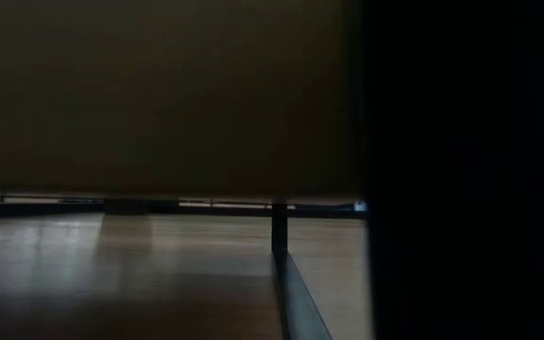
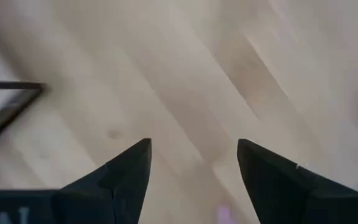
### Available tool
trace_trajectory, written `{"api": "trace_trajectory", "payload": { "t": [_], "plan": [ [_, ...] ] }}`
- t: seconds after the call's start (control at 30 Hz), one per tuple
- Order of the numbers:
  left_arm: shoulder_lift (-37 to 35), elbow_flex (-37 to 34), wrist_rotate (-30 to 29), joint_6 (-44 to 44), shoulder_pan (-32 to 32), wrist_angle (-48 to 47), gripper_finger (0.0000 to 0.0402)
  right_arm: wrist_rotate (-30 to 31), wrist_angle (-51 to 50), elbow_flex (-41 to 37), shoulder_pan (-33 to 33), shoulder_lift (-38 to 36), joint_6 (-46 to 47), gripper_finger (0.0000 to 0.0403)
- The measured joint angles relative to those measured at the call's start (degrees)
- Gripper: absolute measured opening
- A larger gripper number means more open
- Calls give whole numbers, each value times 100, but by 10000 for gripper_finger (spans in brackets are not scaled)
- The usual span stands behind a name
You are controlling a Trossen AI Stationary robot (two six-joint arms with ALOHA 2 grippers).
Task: Pick and place medicine bottles onto shelf by color
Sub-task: Put the pink pill bottle on the shelf aligned with the other pink pill bottles
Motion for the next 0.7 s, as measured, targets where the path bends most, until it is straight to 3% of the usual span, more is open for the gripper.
{"api": "trace_trajectory", "payload": {
  "t": [0.17, 0.4, 0.53, 0.7],
  "plan": [
    [0, 0, 283, 242, 126, 57, 231, 635, -1076, 0, 70, 2, 1501, 239],
    [0, 0, 293, 249, 94, 63, 231, 724, -1684, 0, 551, 2, 2005, 239],
    [0, 1, 295, 253, 30, 62, 231, 621, -1780, -43, 1017, 2, 2324, 239],
    [0, 2, 295, 253, -6, 63, 231, -37, -1672, -664, 1310, 2, 2698, 239]
  ]
}}
